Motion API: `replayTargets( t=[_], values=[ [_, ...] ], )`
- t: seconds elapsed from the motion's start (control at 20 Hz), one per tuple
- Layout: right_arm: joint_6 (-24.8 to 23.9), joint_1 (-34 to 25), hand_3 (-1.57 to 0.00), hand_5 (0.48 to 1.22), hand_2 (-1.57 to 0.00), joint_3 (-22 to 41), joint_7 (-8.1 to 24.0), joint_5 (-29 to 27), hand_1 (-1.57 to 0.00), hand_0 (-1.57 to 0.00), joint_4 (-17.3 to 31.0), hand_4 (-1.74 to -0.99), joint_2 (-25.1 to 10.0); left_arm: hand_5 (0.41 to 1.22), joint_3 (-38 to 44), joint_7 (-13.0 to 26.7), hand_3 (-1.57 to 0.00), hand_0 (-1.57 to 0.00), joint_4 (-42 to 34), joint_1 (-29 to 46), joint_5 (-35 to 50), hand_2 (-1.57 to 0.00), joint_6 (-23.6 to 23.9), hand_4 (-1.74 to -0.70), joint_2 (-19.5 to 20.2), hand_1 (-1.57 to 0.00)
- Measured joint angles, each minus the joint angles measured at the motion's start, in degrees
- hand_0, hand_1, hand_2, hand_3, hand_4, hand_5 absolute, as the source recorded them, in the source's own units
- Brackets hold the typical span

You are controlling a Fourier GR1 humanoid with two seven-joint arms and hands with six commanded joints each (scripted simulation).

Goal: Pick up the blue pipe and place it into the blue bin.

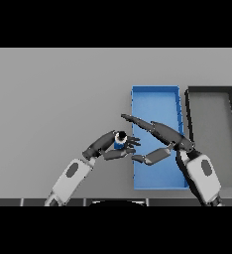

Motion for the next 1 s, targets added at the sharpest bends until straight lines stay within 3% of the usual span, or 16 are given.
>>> replayTargets(
  t=[0.25, 0.35, 0.5, 0.6, 0.65, 0.7, 0.8, 0.9, 1.0],
  values=[
    [0.6, -6.4, 0.00, 0.534, -0.07, 3.6, 2.9, 2.2, -0.02, -0.01, 2.4, -1.209, 2.9, 1.221, 1.8, 2.2, -1.57, -1.57, 1.2, -1.1, 1.7, -1.57, -2.4, -1.47, -0.9, -1.57],
    [1.5, -9.2, 0.00, 0.521, -0.08, 3.6, 4.0, 3.0, -0.03, -0.02, 5.4, -1.186, 3.2, 1.221, 2.0, 3.1, -1.57, -1.57, 0.5, -1.0, 0.8, -1.57, -2.0, -1.47, -1.0, -1.57],
    [2.2, -13.2, -0.04, 0.497, -0.17, 4.0, 4.7, 2.7, -0.11, -0.07, 8.8, -1.204, 5.0, 1.221, 1.7, 2.9, -1.57, -1.57, 0.5, -0.2, -0.7, -1.57, -2.1, -1.47, -1.4, -1.57],
    [3.4, -13.9, -0.24, 0.485, -0.38, 4.9, 4.5, 3.6, -0.36, -0.32, 9.9, -1.278, 5.6, 1.221, 2.1, 3.9, -1.57, -1.57, 0.2, 0.1, -1.4, -1.57, -2.2, -1.52, -1.3, -1.57],
    [3.8, -14.9, -0.40, 0.489, -0.54, 5.1, 4.6, 3.1, -0.53, -0.51, 10.6, -1.331, 6.1, 1.221, 2.4, 3.2, -1.57, -1.57, 0.4, 0.1, -0.9, -1.57, -2.6, -1.56, -1.4, -1.57],
    [4.5, -14.1, -0.60, 0.500, -0.74, 5.8, 3.3, 4.0, -0.70, -0.70, 11.0, -1.406, 6.7, 1.221, 2.4, 6.2, -1.57, -1.57, 0.2, -0.2, -0.8, -1.57, -2.8, -1.59, -1.7, -1.57],
    [4.2, -14.4, -0.87, 0.550, -1.04, 5.8, 3.0, 3.8, -1.02, -1.01, 11.1, -1.514, 7.2, 1.221, 2.4, 7.6, -1.57, -1.57, -0.2, -0.5, -2.1, -1.57, -2.3, -1.64, -1.6, -1.57],
    [3.1, -15.9, -1.02, 0.650, -1.23, 6.0, 4.7, 2.8, -1.22, -1.22, 12.3, -1.581, 8.9, 1.221, 2.5, 6.9, -1.52, -1.57, -0.3, 0.5, -1.9, -1.57, -2.2, -1.68, -2.0, -1.57],
    [2.5, -14.6, -1.19, 0.856, -1.35, 7.0, 2.8, 2.3, -1.34, -1.34, 12.0, -1.628, 10.1, 1.221, 3.4, 5.4, -1.50, -1.57, 0.9, 0.3, -0.6, -1.57, -3.5, -1.70, -3.2, -1.57]
  ],
)
